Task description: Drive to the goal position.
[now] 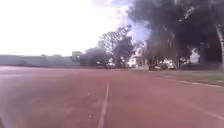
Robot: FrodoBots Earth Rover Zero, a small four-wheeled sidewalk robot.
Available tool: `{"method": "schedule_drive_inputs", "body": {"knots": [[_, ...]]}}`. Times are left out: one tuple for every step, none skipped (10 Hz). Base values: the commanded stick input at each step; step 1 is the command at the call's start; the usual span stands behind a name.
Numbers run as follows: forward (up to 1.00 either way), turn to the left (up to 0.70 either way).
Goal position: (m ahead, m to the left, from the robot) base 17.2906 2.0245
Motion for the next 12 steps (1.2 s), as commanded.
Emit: {"method": "schedule_drive_inputs", "body": {"knots": [[0.70, 0.00], [0.70, 0.00], [0.70, 0.00], [0.70, 0.00], [0.70, 0.00], [0.70, 0.00], [0.70, 0.00], [0.70, 0.00], [0.70, 0.00], [0.70, 0.00], [0.70, 0.00], [0.70, 0.00]]}}
